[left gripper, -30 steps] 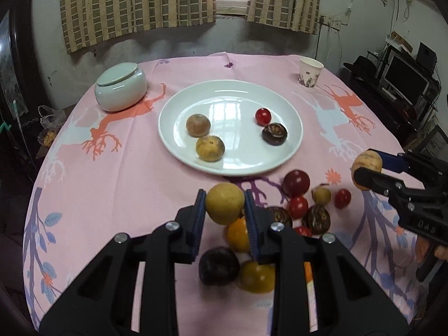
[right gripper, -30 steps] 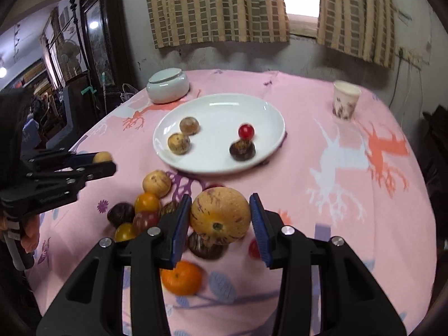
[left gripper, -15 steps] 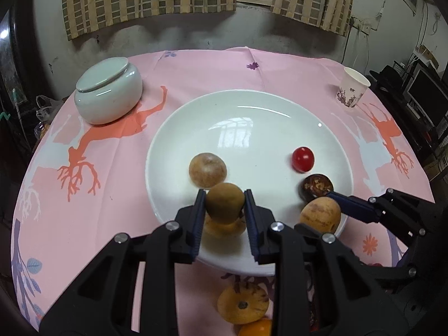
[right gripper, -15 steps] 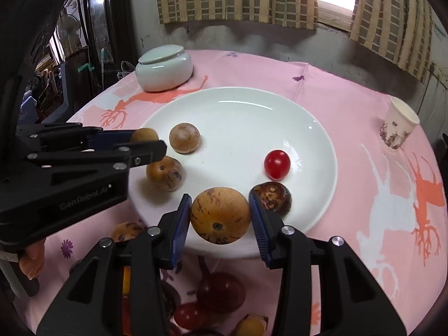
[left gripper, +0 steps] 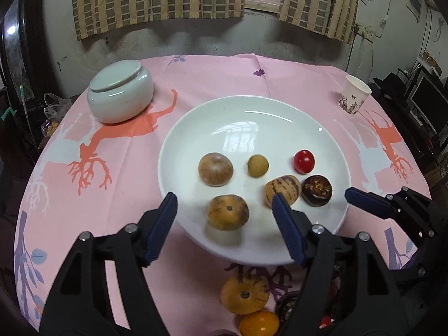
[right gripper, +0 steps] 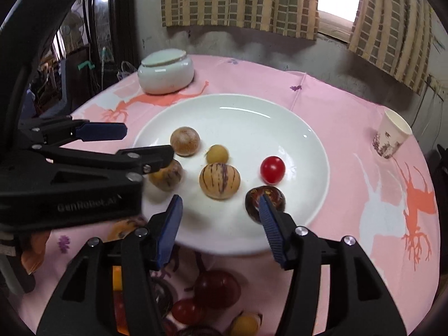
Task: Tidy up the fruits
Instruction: 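Lower both held fruits onto the white plate and open both tools, then move both open tools back toward the fruit pile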
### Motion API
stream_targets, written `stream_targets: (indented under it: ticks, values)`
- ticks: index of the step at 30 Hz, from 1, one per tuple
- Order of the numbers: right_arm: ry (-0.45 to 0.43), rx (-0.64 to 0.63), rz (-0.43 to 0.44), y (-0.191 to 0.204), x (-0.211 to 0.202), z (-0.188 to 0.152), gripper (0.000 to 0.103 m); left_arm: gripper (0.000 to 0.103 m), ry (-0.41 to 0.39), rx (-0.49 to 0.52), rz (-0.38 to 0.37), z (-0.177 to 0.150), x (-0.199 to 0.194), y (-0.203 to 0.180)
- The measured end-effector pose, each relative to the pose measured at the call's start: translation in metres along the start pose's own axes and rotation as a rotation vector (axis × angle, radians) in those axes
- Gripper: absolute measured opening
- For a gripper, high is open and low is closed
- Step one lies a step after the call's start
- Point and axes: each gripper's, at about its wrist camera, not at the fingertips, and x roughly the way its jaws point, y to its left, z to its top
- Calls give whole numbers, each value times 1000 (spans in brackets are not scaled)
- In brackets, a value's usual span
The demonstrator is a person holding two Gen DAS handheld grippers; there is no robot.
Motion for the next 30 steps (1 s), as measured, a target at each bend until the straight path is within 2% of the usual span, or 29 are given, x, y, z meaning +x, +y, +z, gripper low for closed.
stream_targets:
  ticks: [5, 10, 11, 13, 22, 30]
  values:
    - [-27, 60, 16, -13, -45, -21, 57, 77, -17, -8, 0, -16, -33, 4]
    - [-43, 120, 34, -17, -77, -45, 58, 81, -47, 24, -7, -39, -65, -2]
    - [-46, 128, 39, -17, -83, -51, 58, 81, -49, 35, -11, -44, -70, -5]
    - [-48, 135, 46, -14, -89, -61, 66, 83, -47, 50, -18, -55, -77, -8]
    - [59, 43, 55, 18, -78, -113, 67, 87, -46, 61, -28, -106, -93, -9]
    - [142, -17, 66, 35, -61, -136, 67, 88, -5, 38, -53, -134, -87, -8]
